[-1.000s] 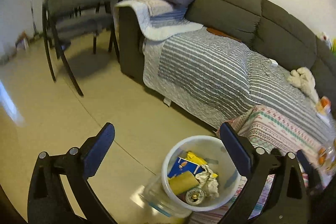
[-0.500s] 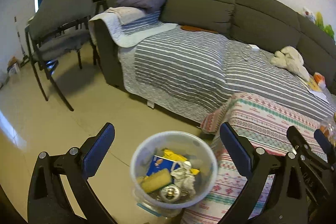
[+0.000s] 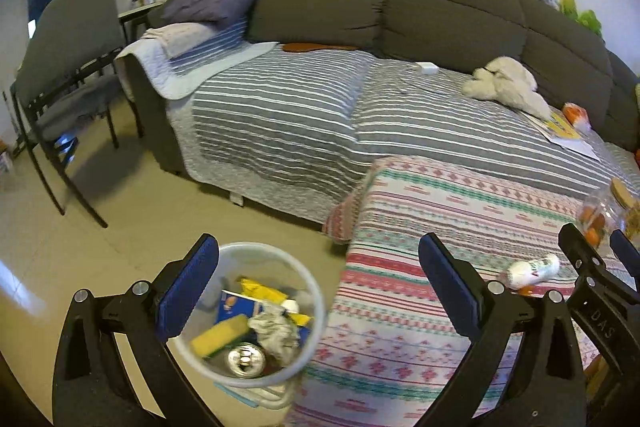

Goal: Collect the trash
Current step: 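Move both tools back over the table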

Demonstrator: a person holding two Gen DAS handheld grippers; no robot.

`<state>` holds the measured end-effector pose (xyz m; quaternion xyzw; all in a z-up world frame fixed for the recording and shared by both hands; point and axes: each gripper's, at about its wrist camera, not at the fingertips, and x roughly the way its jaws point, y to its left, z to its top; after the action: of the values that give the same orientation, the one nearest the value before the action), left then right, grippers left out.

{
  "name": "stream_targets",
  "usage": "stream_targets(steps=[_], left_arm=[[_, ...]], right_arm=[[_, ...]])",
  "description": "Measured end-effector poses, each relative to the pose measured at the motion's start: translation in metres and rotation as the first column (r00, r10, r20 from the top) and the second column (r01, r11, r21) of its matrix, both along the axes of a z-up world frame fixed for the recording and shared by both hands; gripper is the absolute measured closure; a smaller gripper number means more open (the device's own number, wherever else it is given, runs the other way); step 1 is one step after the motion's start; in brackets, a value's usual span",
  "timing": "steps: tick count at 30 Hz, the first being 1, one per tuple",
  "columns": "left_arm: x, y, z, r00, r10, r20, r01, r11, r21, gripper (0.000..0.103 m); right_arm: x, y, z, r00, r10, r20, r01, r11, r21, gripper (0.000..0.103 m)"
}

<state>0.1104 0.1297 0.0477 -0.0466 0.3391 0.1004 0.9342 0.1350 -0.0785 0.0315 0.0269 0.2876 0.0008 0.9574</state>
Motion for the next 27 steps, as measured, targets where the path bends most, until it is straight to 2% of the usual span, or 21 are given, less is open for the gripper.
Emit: stream_targets(steps=[14, 22, 27], left_arm=[[0.025, -0.086, -0.011, 0.993, -0.110, -0.042, 0.108, 0.993, -0.048, 0.007], [0.051, -0.133, -0.052, 0.968, -0.174, -0.182, 0.162, 0.984, -0.080, 0.007], [0.063, -0.165, -0.086, 0.928, -0.235, -0.288, 0.201, 0.969, -0.144, 0.007]], right_arm=[[-0.001, -0.084, -0.019, 0.989, -0.130, -0.064, 0.131, 0.991, 0.021, 0.009], [-0.002, -0.149, -0.023, 0.962, -0.250, -0.109, 0.258, 0.963, 0.073, 0.009], [-0.001, -0.180, -0.026, 0.947, -0.293, -0.129, 0.304, 0.950, 0.077, 0.009]])
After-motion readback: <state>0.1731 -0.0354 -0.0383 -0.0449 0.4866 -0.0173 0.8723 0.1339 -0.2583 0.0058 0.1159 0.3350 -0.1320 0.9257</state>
